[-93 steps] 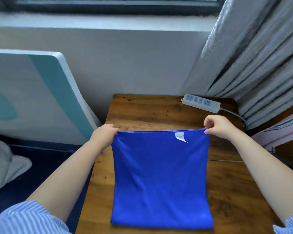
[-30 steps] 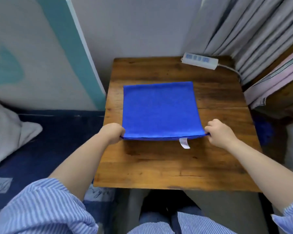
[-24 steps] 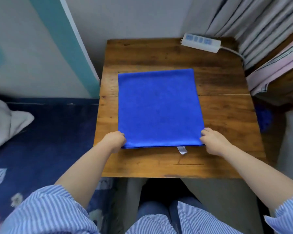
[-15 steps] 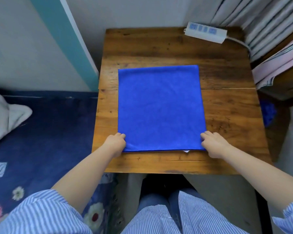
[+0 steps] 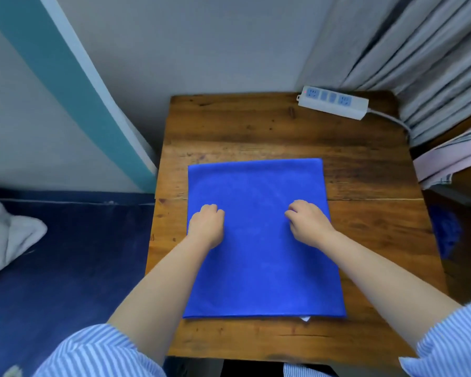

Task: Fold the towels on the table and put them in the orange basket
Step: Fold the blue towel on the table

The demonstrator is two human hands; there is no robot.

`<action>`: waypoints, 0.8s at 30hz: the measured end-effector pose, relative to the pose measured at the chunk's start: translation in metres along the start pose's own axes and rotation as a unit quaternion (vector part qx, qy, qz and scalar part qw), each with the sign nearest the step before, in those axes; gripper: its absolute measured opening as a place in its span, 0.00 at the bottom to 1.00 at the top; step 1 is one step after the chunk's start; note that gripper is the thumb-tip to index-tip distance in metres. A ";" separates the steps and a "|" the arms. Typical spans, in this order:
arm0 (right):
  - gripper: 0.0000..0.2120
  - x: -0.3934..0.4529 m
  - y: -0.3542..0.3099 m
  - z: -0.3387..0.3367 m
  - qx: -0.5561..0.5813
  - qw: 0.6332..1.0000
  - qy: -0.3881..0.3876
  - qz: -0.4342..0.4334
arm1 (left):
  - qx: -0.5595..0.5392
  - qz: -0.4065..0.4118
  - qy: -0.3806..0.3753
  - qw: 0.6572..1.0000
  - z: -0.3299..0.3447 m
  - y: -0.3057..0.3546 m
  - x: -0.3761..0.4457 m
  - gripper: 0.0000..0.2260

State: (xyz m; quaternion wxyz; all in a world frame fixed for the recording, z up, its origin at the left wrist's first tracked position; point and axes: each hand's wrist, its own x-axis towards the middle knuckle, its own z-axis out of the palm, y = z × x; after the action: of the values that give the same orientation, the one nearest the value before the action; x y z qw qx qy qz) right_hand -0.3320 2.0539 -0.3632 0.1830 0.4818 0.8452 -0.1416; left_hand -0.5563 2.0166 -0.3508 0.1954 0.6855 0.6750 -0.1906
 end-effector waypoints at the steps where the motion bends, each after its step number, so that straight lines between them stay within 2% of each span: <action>1: 0.15 0.013 -0.002 -0.001 0.018 1.000 0.011 -0.002 | -0.024 -0.009 0.019 0.999 -0.005 0.002 0.010 0.05; 3: 0.20 0.040 -0.008 -0.004 0.063 0.998 0.019 0.005 | -0.074 -0.024 0.047 0.996 -0.009 0.005 0.033 0.07; 5: 0.24 0.068 -0.013 -0.005 0.088 0.996 0.025 0.017 | -0.108 -0.030 0.056 0.992 -0.009 0.005 0.058 0.15; 8: 0.25 0.102 -0.017 -0.002 0.111 0.993 0.040 0.021 | -0.085 -0.025 0.049 0.995 -0.006 0.007 0.087 0.23; 13: 0.26 0.128 -0.013 0.012 0.103 0.994 0.023 -0.001 | -0.077 -0.041 0.052 0.995 0.010 0.009 0.116 0.24; 17: 0.27 0.131 0.002 0.019 0.093 0.995 0.021 -0.022 | -0.142 -0.040 0.066 0.987 0.022 0.000 0.129 0.23; 24: 0.29 0.112 0.074 0.017 0.069 0.995 0.028 0.062 | -0.105 -0.037 0.100 0.989 0.032 -0.053 0.138 0.23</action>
State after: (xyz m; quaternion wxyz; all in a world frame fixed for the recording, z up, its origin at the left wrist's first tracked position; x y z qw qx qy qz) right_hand -0.3176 2.1691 -0.4332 0.1339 0.5487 0.8067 -0.1740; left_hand -0.6066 2.1176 -0.4508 0.1906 0.6515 0.7322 -0.0559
